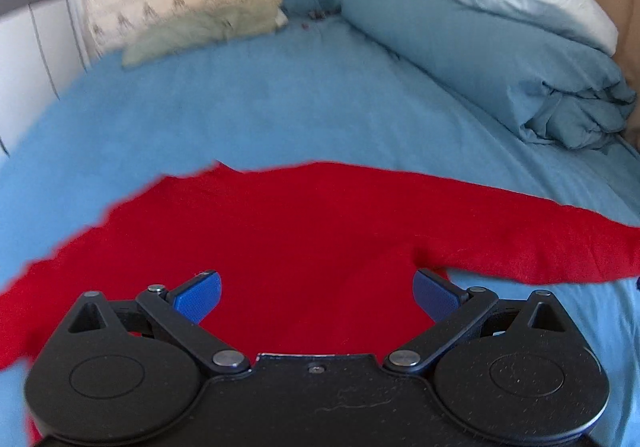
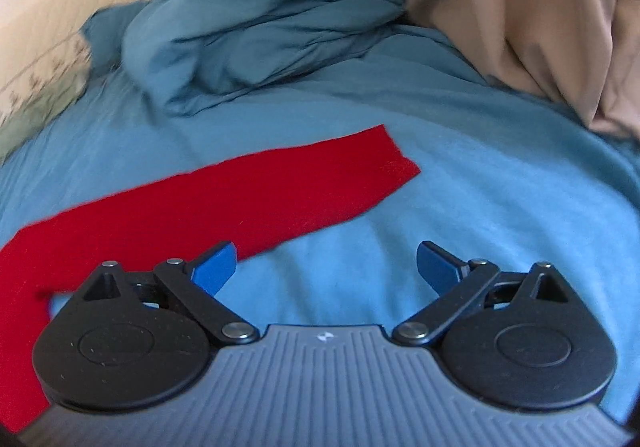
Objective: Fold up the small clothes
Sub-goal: 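Grasp the cuff of the sleeve nearest the right tool with the right tool, then fold the held sleeve across the sweater body and open the right tool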
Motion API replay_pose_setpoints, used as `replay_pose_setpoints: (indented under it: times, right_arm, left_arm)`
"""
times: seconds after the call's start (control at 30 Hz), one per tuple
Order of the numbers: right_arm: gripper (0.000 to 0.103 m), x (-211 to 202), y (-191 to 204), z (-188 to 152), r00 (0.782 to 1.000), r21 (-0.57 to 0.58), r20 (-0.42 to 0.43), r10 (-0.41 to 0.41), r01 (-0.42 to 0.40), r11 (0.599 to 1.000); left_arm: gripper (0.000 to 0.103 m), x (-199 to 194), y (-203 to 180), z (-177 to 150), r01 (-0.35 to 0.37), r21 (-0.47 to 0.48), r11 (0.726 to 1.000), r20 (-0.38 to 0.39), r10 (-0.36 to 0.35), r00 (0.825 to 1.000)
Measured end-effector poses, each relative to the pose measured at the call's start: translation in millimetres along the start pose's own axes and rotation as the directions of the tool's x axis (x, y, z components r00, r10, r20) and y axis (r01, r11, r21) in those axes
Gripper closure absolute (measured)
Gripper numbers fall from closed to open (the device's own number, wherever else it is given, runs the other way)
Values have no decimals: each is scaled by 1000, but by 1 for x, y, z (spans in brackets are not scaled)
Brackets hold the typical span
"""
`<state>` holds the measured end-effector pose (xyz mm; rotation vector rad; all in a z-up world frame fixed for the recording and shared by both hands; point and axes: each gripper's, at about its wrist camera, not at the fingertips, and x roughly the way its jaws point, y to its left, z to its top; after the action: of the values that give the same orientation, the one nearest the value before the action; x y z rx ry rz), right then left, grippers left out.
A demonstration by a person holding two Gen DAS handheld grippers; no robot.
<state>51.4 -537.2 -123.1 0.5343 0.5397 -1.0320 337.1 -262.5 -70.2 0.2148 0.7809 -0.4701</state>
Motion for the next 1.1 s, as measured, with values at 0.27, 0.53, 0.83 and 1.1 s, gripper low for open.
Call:
replay_pose_setpoints:
  times: [0.27,0.53,0.83,1.1]
  right_arm:
    - [16,62,0,-3,994,48,83,-76,72,996]
    - [52,77,4,-3,975,67,153,-162,153,986]
    - [81,64,26,26,977,14,149,-154,153,988]
    - [81,-6,166,97,954,-134,184,238,-216,967]
  left_arm:
    - [0,91,-14,20,21,-4,1000,-64,-21,998]
    - [0,141,-25,21,48,-10,999,-99,-49,994]
    - [0,133,-8,39,56,-42,998,-132,-61,989]
    - [0,70,69,77,3,-116,993,-112,-16,994]
